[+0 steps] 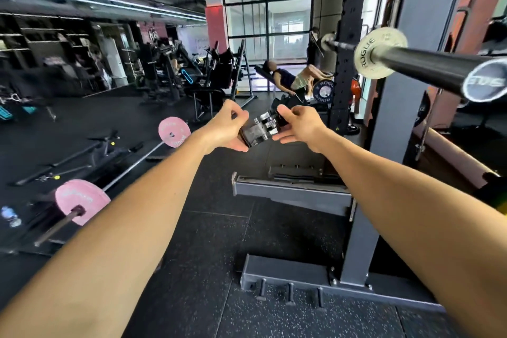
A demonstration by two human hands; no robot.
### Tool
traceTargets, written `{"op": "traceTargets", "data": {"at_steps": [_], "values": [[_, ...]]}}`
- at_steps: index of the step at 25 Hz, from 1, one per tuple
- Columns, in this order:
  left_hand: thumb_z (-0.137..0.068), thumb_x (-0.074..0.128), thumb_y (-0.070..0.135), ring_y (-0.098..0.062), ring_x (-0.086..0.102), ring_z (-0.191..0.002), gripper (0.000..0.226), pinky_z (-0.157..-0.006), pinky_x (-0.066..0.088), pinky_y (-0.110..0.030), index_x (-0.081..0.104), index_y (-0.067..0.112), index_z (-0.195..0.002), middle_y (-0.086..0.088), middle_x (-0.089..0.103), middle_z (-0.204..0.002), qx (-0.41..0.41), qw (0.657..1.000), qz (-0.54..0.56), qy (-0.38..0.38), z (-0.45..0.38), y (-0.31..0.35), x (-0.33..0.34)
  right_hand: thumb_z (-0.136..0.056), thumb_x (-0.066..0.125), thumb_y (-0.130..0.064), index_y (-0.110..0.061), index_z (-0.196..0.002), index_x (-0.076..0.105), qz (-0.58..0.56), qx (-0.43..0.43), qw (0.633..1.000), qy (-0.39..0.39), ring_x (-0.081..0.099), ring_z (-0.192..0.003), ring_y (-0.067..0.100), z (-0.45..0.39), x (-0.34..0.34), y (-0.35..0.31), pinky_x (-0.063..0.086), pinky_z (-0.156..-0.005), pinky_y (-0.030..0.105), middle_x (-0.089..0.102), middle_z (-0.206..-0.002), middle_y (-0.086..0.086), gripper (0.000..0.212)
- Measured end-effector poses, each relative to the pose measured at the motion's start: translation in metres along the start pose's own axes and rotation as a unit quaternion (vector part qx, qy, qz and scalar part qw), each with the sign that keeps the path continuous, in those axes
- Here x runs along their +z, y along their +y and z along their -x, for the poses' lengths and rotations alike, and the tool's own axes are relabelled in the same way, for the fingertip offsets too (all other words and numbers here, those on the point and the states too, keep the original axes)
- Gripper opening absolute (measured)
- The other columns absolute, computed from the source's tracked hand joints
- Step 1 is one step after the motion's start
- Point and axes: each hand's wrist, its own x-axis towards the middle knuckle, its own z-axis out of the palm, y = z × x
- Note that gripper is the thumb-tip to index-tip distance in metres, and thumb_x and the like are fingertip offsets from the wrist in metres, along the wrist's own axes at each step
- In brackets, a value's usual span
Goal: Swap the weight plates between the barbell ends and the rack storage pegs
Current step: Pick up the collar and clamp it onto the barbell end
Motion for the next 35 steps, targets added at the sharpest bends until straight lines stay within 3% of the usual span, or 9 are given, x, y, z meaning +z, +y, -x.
{"op": "traceTargets", "data": {"at_steps": [3,6,8,13,15,18,22,28,35], "values": [[-0.093,0.047,0.060,-0.025,0.072,-0.091,0.054,-0.085,0.058,-0.031,0.041,0.022,-0.131,-0.017,0.057,-0.117,0.016,0.998,0.024,-0.058,0.066,0.025,-0.007,-0.100,0.046,-0.037,-0.005,-0.096,0.052,0.057,-0.012,0.997,0.042,0.066,-0.046,0.016,0.054,0.001,-0.021,0.049,-0.041,0.024,0.067,-0.068,0.016,0.033],[-0.079,0.080,0.037,-0.015,0.071,-0.083,0.062,-0.075,0.057,-0.025,0.044,0.024,-0.128,-0.012,0.066,-0.105,0.073,0.994,-0.038,-0.066,0.112,0.039,-0.006,-0.101,0.045,-0.032,-0.008,-0.096,0.050,0.064,-0.025,0.995,0.073,0.058,-0.036,0.016,0.098,0.001,-0.040,0.039,-0.034,0.021,0.062,-0.063,0.011,0.026],[-0.076,0.083,0.019,-0.018,0.072,-0.077,0.060,-0.074,0.060,-0.028,0.048,0.017,-0.124,-0.015,0.068,-0.101,0.098,0.992,-0.056,-0.058,0.133,0.048,0.000,-0.101,0.046,-0.030,-0.010,-0.093,0.050,0.058,-0.022,0.994,0.092,0.052,-0.031,0.014,0.129,-0.004,-0.054,0.033,-0.031,0.019,0.058,-0.061,0.009,0.022],[-0.081,0.079,0.026,-0.021,0.075,-0.079,0.047,-0.087,0.058,-0.033,0.060,0.012,-0.122,-0.010,0.070,-0.108,0.108,0.991,-0.011,-0.073,0.164,0.085,0.011,-0.099,0.047,-0.023,-0.014,-0.073,0.048,0.034,0.002,0.991,0.130,0.029,-0.030,0.013,0.185,-0.035,-0.096,0.019,-0.035,0.013,0.042,-0.056,0.006,0.028],[-0.083,0.077,0.026,-0.022,0.074,-0.083,0.040,-0.087,0.058,-0.031,0.065,0.013,-0.118,-0.008,0.070,-0.112,0.119,0.988,0.007,-0.101,0.172,0.100,0.017,-0.098,0.045,-0.020,-0.014,-0.072,0.044,0.024,0.010,0.990,0.135,0.031,-0.031,0.014,0.201,-0.048,-0.109,0.023,-0.037,0.014,0.039,-0.055,0.005,0.026],[-0.088,0.072,0.023,-0.019,0.072,-0.077,0.013,-0.070,0.058,-0.020,0.068,0.018,-0.099,-0.007,0.069,-0.111,0.144,0.982,0.022,-0.121,0.180,0.126,0.031,-0.098,0.043,-0.028,-0.013,-0.072,0.043,0.023,0.029,0.990,0.138,0.040,-0.039,0.019,0.221,-0.073,-0.121,0.033,-0.040,0.020,0.039,-0.055,0.005,0.030],[-0.090,0.069,0.026,-0.019,0.070,-0.075,0.029,-0.072,0.059,-0.022,0.068,0.007,-0.111,-0.012,0.068,-0.115,0.172,0.975,0.010,-0.143,0.173,0.154,0.063,-0.098,0.042,-0.035,-0.010,-0.071,0.043,0.052,0.026,0.984,0.168,0.045,-0.040,0.020,0.236,-0.113,-0.128,0.036,-0.041,0.023,0.040,-0.053,0.006,0.037],[-0.092,0.065,0.029,-0.021,0.070,-0.081,0.020,-0.077,0.060,-0.025,0.067,0.014,-0.105,-0.014,0.068,-0.117,0.189,0.964,0.030,-0.187,0.161,0.192,0.119,-0.096,0.038,-0.026,-0.011,-0.067,0.041,0.064,0.018,0.980,0.188,0.043,-0.038,0.021,0.243,-0.182,-0.122,0.037,-0.038,0.021,0.039,-0.053,0.007,0.033],[-0.093,0.061,0.037,-0.026,0.073,-0.088,0.043,-0.079,0.060,-0.026,0.061,0.007,-0.123,-0.008,0.065,-0.123,0.177,0.970,0.018,-0.166,0.141,0.214,0.155,-0.096,0.038,-0.025,-0.010,-0.068,0.043,0.065,0.013,0.979,0.192,0.044,-0.036,0.019,0.233,-0.222,-0.114,0.037,-0.040,0.022,0.039,-0.052,0.006,0.032]]}}
